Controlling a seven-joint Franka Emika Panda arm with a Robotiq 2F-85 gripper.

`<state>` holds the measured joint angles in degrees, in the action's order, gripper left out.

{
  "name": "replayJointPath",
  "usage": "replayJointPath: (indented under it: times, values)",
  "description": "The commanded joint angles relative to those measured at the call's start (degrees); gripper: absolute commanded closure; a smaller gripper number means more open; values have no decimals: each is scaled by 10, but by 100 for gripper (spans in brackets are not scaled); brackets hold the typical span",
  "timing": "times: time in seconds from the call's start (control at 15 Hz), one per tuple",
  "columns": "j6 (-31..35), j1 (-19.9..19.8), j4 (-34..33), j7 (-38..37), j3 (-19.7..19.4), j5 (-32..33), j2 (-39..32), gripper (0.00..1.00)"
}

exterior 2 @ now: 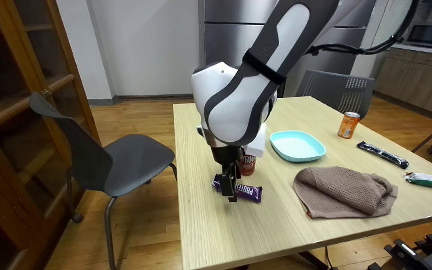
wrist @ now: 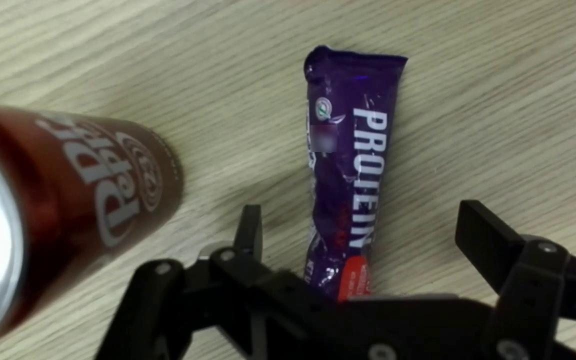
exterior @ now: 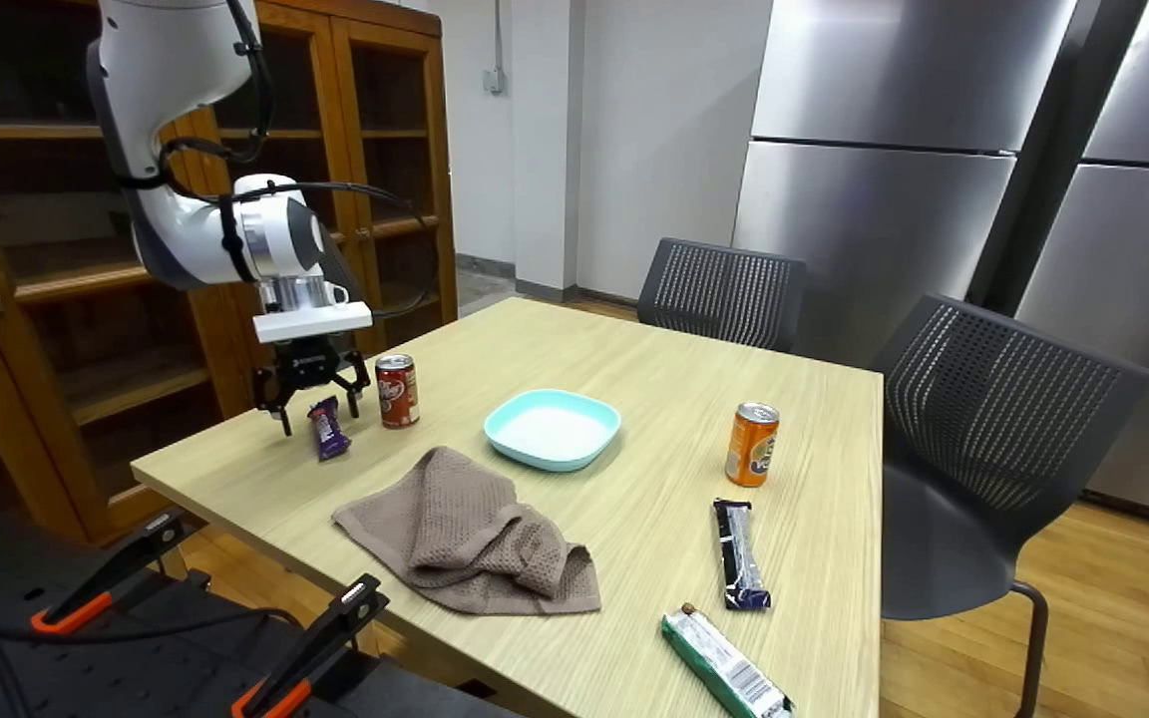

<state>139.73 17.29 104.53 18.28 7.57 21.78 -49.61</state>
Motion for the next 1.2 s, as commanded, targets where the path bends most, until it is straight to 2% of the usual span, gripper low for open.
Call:
replayJointPath:
  times: [0.0,0.47,0.6,0.87,1.13]
  values:
    - [-31,0,-28,13,4,6,-12,26]
    - [-49,-3,-42,12,4,2,-15,82]
    - [-54,-5,-40,11,5,0,-4,95]
    - [-62,-8,-24,20,15,-1,30,99]
    - [-63,-13,-15,36,31,-8,60,97]
